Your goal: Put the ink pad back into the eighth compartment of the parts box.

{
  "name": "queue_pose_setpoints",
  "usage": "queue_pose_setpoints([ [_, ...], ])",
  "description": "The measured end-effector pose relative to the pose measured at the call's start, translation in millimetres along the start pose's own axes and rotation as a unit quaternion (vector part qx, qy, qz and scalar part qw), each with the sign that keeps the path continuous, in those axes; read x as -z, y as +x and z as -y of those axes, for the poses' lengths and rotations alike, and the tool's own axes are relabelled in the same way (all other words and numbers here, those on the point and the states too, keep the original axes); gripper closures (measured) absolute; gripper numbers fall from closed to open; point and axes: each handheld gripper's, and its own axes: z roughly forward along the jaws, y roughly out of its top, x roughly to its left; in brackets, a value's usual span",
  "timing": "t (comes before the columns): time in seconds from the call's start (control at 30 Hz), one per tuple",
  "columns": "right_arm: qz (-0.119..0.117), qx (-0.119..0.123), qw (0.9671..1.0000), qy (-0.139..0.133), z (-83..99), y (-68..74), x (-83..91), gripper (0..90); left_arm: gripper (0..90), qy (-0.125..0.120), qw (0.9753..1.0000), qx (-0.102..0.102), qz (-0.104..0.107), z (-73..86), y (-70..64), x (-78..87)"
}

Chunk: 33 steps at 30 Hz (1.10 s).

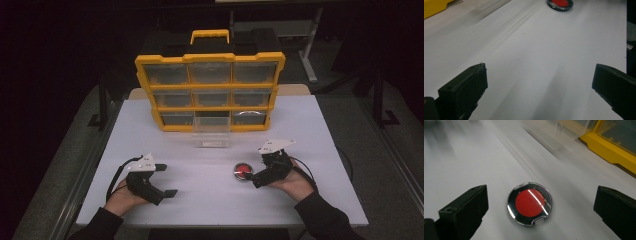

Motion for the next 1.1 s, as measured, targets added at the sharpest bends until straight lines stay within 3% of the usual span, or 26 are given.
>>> queue_pose_setpoints([
  [1.1, -0.01, 0.01, 0.9999, 0.007, -13.9, 1.1, -13.2, 0.0, 0.0, 0.0, 1.0, 0.001, 0.004, 0.5, 0.2, 0.4],
])
